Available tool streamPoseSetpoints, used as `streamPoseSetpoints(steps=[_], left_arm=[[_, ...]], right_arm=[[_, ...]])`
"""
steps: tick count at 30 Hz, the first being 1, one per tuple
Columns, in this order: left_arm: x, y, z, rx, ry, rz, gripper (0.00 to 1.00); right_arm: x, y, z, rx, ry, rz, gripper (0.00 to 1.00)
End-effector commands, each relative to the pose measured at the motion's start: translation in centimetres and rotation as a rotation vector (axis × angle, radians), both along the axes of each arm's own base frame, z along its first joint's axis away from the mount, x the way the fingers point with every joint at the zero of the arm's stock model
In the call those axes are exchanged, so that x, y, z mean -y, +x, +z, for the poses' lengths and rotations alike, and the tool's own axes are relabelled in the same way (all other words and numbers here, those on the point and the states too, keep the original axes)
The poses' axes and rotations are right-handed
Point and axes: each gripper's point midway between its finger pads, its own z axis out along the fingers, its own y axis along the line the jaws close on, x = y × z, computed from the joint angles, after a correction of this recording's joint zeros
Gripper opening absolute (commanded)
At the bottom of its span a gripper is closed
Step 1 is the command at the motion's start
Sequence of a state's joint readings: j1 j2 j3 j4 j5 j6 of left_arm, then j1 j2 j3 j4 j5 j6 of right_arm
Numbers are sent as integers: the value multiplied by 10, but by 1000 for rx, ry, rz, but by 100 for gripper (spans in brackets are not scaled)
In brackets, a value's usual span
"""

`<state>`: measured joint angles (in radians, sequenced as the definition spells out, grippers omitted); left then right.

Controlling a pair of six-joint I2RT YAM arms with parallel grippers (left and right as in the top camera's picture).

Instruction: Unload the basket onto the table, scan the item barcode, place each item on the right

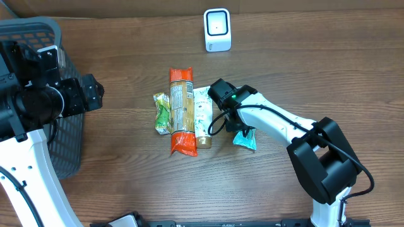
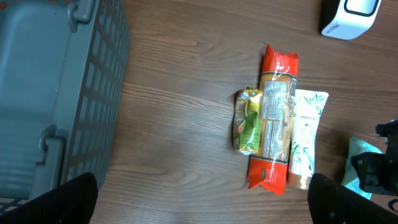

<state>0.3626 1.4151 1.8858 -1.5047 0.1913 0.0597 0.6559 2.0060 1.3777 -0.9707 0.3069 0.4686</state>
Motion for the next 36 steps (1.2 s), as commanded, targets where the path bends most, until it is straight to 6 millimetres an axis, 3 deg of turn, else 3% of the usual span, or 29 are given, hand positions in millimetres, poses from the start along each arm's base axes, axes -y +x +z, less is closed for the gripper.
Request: streamPoseSetpoints(steps=[1,3,6,8,11,14,18,20,26,32,36], left_arm=[[1,1,1,5,1,-18,100],[1,1,1,5,1,-18,99],[1,1,1,5,1,-18,99],[1,1,1,5,2,-19,100],[1,1,1,5,1,-18,100],[1,1,1,5,1,-18,100],[1,1,1,5,2,-19,99],[1,1,1,5,1,-18,100],[1,1,1,5,1,-18,100],[1,1,1,5,1,-18,100],[1,1,1,5,1,-18,100]], right_arm=[[13,-13,-14,-61,-54,31,21],[12,-13,-14,-62,-54,35,6],[0,-18,-13,-106,8,65,4],[-24,-22,-4,-163,127,120,4],[-68,-23,28,-207,399,226,4],[-104,-21,72,-197,697,322,4],[-129,-20,112,-220,1013,406,4],[-130,-18,109,-221,1081,400,4],[-116,-13,57,-261,1157,261,4],[-79,1,31,-240,1153,125,4],[-42,11,12,-225,1049,-6,6]])
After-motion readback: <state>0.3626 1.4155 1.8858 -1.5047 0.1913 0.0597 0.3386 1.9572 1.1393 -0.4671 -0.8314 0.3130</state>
